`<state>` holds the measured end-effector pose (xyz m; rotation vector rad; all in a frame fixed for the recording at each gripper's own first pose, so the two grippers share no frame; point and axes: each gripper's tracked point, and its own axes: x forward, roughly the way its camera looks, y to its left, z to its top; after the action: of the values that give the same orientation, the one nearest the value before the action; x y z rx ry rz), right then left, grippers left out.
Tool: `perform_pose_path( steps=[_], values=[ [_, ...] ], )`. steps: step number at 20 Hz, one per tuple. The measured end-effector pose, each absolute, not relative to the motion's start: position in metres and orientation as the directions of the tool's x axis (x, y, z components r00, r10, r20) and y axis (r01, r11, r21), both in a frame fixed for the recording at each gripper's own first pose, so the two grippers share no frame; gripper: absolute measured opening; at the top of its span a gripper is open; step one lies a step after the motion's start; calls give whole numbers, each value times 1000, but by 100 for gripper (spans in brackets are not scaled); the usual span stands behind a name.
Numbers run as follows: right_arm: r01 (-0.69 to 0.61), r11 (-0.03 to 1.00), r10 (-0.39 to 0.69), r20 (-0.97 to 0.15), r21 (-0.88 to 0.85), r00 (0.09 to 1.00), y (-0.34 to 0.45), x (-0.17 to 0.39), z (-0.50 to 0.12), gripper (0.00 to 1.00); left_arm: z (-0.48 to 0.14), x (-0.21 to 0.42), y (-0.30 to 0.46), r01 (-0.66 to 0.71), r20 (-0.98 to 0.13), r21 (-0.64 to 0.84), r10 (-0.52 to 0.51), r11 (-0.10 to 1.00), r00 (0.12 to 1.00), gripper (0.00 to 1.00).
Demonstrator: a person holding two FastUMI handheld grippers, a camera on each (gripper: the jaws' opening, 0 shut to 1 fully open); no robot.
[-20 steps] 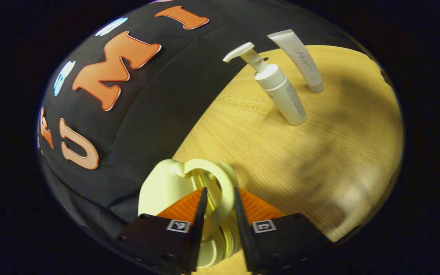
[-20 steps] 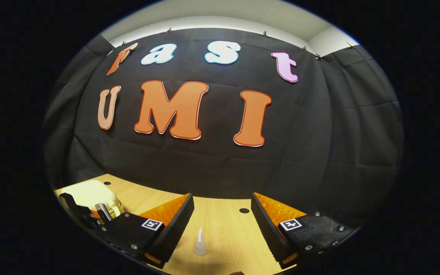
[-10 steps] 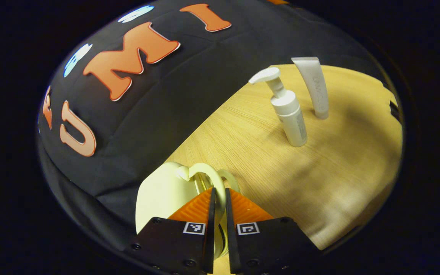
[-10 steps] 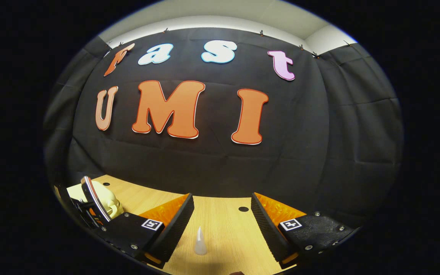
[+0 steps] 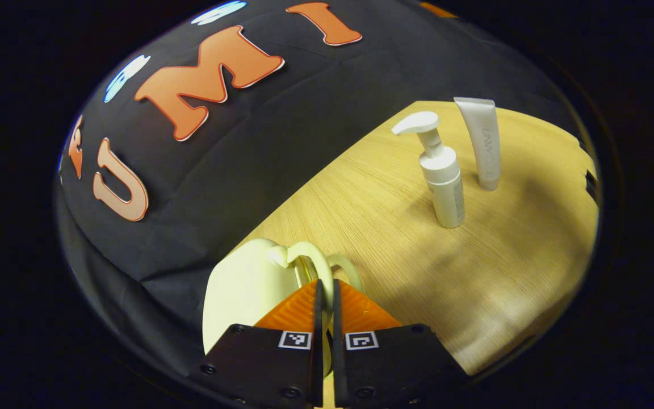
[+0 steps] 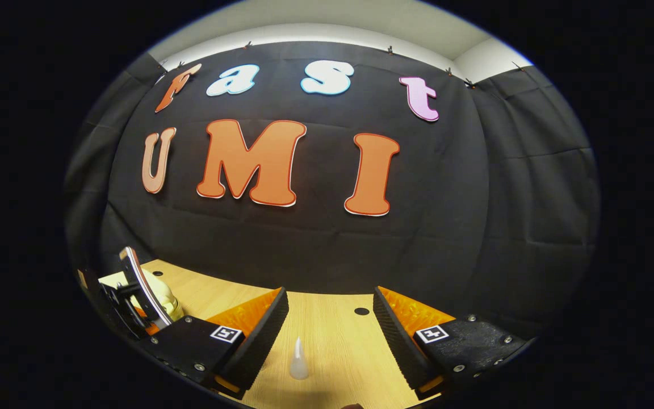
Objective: First open the suitcase, pack the skin care products into it, and then close the suitcase.
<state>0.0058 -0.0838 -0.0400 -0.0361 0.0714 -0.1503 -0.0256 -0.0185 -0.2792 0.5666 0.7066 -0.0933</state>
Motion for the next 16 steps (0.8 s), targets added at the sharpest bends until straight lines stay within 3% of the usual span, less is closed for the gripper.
perform_pose_path(
  steps=[7, 16],
  values=[
    [141, 989, -143, -73, -38, 987, -74, 14, -39, 95, -233, -32, -15, 155, -570, 366, 90, 918, 817, 7],
    [88, 995, -91, -57, -56, 994, -38, 29, -28, 95, -193, -26, 19, -24, -472, 281, 159, 959, 867, 7]
  ],
)
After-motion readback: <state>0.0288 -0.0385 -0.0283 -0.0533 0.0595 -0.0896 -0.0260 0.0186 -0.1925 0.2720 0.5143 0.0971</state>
